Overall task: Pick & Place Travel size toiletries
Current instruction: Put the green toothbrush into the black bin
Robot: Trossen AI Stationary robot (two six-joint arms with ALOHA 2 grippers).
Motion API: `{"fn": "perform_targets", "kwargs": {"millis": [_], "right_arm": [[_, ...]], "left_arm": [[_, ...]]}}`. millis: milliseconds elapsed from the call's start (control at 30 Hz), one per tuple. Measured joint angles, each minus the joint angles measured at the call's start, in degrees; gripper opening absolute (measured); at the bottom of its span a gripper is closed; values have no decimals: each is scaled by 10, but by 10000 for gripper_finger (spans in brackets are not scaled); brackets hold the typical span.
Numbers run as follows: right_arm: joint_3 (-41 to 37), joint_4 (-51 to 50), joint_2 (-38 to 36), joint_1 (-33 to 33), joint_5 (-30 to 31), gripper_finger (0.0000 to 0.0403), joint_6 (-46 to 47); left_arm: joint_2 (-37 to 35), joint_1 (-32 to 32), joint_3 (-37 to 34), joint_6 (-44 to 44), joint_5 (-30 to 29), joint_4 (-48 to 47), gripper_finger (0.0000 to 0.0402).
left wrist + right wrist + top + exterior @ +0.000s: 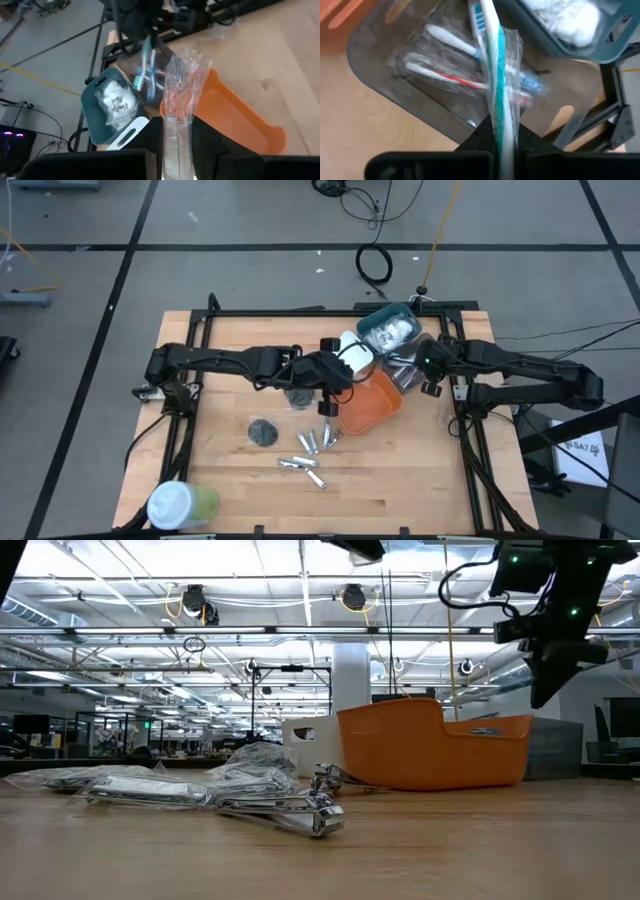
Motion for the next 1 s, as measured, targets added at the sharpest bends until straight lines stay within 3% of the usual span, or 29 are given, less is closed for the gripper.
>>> {"fn": "perform_targets", "kwargs": {"millis": [200,367,667,867,1000], "right_arm": [[0,0,32,-59,-60,1,-28],[0,4,72,-93,-71,7,-35],[0,4,107,-119,-68,23,-40],[0,4,105,-120,-66,89,-39],[0,6,105,-120,-16,158,-27]], "left_arm": [[-58,34,-121,-43,-8,93,62],[-112,57,-203,-94,-11,144,62],[-141,60,-245,-101,-10,156,62],[-141,61,-253,-92,-10,156,62],[-141,62,-253,-91,-10,158,62]]}}
